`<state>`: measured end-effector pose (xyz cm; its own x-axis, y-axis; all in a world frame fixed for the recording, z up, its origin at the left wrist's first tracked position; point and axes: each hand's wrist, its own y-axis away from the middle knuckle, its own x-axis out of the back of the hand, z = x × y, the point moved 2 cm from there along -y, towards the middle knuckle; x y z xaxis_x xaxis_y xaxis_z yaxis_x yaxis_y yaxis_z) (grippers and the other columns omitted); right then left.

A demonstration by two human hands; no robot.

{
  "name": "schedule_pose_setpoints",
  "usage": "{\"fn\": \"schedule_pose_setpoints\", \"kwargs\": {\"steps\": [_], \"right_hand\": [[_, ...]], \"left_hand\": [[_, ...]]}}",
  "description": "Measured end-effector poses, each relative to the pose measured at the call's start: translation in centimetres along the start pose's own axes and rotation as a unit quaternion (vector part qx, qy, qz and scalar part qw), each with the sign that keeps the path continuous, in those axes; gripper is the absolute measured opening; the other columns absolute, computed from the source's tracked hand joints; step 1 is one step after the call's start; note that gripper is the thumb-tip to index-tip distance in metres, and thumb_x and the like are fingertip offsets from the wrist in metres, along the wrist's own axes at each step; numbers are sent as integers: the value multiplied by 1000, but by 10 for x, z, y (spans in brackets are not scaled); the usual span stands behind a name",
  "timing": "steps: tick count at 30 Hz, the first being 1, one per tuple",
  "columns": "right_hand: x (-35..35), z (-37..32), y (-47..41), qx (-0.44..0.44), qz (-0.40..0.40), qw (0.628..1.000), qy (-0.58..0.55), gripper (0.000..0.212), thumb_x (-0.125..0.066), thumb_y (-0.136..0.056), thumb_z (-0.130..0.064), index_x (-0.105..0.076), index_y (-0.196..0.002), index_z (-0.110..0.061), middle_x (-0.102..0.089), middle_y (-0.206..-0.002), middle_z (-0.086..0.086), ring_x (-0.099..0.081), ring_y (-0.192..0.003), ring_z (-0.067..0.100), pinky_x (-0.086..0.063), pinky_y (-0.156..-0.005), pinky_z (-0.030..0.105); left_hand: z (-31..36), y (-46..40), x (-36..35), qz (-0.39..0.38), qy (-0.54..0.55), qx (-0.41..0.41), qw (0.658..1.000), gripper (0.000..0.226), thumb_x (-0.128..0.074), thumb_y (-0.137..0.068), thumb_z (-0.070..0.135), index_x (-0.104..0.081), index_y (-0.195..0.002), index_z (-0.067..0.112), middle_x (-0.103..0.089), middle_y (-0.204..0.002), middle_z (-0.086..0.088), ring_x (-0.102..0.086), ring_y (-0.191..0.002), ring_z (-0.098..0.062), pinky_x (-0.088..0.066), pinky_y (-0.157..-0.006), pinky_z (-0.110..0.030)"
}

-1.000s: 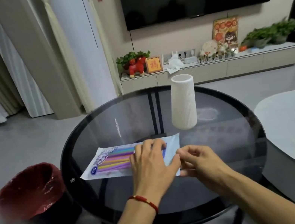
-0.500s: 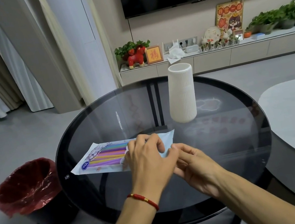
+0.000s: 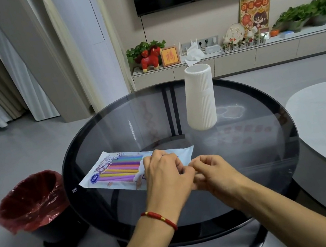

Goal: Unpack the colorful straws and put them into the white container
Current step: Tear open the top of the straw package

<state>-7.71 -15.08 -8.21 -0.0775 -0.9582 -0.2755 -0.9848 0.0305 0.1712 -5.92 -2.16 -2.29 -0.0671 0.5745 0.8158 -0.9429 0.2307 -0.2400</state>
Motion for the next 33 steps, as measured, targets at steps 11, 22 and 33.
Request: {"fn": "schedule_pose_setpoints", "kwargs": {"steps": [11,22,33], "right_hand": [[1,-7,-1,96,33,951,293,23,-66,-88,-18,-52,-70,-15,-67,-56,-5,-65,-53,6,-55,-59,25],[-2,-10,-2,43,49,957,282,25,-69,-91,-21,-56,-72,-11,-66,-56,-1,-64,-49,8,-58,-55,26],[-1,-10,3,62,-29,914,401,35,-53,-91,-18,-53,-59,-4,-56,-47,0,-47,-40,12,-43,-44,25]], "left_hand": [[9,14,-19,-118,-279,-22,953,45,-68,-84,20,-44,-121,11,-26,-128,-10,-34,-118,-31,-45,-96,-47],[8,18,-28,-97,-296,-2,950,48,-68,-85,18,-42,-124,10,-25,-131,-11,-34,-121,-33,-42,-100,-54],[1,8,-10,-75,-245,-13,967,39,-59,-87,15,-41,-121,8,-33,-127,-11,-37,-116,-30,-44,-92,-39]]}}
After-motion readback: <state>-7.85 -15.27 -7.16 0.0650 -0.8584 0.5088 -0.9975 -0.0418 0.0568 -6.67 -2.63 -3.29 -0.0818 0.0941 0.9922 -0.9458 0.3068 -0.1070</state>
